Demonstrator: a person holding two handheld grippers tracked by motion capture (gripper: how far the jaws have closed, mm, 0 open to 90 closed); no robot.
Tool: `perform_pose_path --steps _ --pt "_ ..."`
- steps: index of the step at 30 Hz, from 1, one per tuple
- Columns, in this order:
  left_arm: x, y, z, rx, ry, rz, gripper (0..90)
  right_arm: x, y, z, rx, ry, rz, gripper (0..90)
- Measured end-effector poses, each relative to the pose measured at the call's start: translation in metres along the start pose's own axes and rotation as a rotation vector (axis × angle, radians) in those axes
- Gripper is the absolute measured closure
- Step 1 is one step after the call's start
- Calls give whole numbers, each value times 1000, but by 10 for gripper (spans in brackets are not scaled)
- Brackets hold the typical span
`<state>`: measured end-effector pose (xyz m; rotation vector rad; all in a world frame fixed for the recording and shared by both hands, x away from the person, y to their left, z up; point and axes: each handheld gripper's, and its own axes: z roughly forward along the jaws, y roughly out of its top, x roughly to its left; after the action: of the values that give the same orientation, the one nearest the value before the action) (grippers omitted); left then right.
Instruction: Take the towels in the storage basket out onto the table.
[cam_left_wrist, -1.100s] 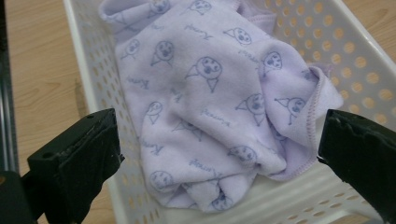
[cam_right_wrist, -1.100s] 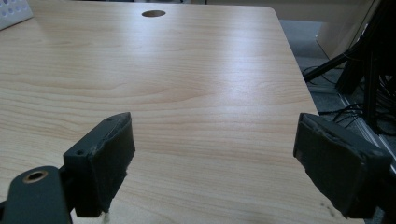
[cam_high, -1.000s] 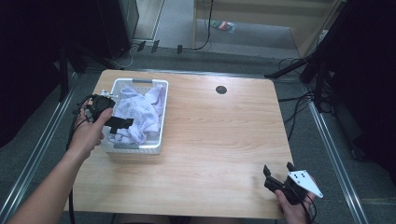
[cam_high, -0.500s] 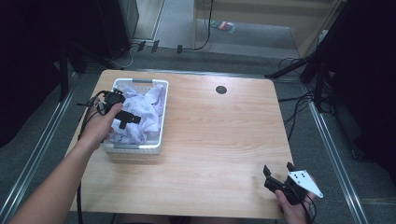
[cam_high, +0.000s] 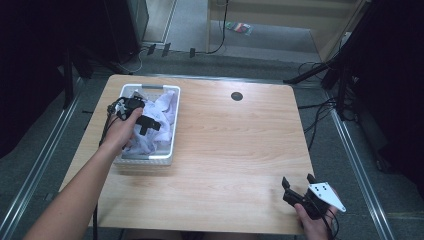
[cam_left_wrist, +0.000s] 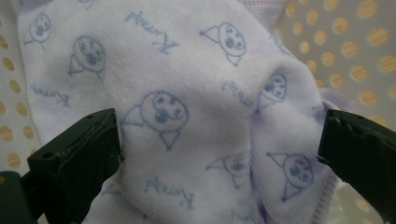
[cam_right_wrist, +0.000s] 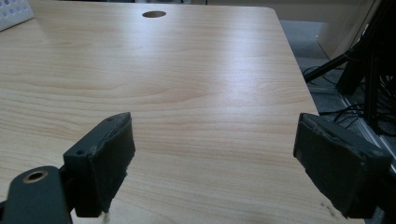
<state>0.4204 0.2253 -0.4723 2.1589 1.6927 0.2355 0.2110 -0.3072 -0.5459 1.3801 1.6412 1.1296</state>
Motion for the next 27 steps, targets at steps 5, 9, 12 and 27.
perform_pose_path --steps 5,9,12,27 --pt "3 3 12 23 16 -49 0 0 0 0 0 1 2 127" --pt "1 4 19 33 28 -51 0 0 0 0 0 0 2 127" --pt "-4 6 26 48 55 -48 0 0 0 0 1 0 1 127" --pt "-14 3 47 119 186 39 0 0 0 0 3 -3 0 127"
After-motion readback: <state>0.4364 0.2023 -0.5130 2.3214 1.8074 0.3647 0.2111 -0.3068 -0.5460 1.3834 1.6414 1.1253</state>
